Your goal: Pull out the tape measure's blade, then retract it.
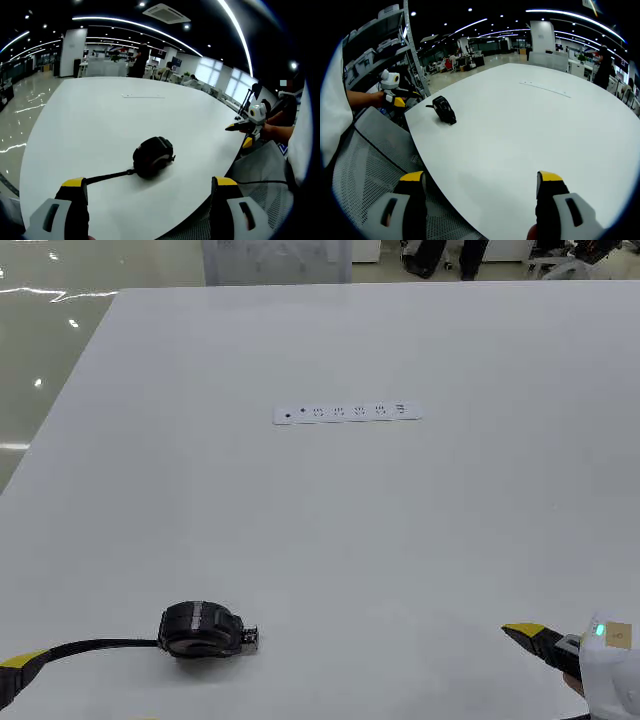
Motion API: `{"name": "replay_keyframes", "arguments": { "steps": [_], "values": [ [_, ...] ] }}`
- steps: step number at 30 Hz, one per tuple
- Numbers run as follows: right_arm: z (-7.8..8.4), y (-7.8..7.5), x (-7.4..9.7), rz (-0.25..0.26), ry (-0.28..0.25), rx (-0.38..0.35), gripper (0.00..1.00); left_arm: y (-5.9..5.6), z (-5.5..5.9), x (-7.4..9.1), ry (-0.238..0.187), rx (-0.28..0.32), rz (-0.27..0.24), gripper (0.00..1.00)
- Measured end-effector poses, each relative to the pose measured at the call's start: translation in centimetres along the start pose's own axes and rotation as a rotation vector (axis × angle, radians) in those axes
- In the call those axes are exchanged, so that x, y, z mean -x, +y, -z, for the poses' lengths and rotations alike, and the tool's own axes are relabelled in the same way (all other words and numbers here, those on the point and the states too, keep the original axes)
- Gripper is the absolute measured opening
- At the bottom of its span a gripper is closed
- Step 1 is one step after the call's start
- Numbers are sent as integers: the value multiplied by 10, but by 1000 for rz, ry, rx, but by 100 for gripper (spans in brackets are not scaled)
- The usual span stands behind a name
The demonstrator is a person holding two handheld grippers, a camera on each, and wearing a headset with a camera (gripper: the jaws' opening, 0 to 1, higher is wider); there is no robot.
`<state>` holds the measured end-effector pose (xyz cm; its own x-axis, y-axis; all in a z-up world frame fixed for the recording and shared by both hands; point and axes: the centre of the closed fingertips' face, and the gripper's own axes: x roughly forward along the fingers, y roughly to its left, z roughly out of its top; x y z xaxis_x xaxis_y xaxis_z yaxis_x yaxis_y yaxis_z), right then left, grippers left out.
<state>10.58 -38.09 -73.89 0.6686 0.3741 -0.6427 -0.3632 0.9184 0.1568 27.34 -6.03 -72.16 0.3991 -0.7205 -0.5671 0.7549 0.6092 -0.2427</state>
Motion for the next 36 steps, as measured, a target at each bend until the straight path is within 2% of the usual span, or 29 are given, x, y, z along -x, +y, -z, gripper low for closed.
{"name": "replay_keyframes", "arguments": {
  "steps": [22, 36],
  "values": [
    [1, 1, -1, -3, 3, 1, 92, -1, 1, -1, 1, 1, 7, 100],
    [0, -1, -4, -12, 13, 2, 92, -2, -6, -5, -8, -23, 23, 100]
  ]
}}
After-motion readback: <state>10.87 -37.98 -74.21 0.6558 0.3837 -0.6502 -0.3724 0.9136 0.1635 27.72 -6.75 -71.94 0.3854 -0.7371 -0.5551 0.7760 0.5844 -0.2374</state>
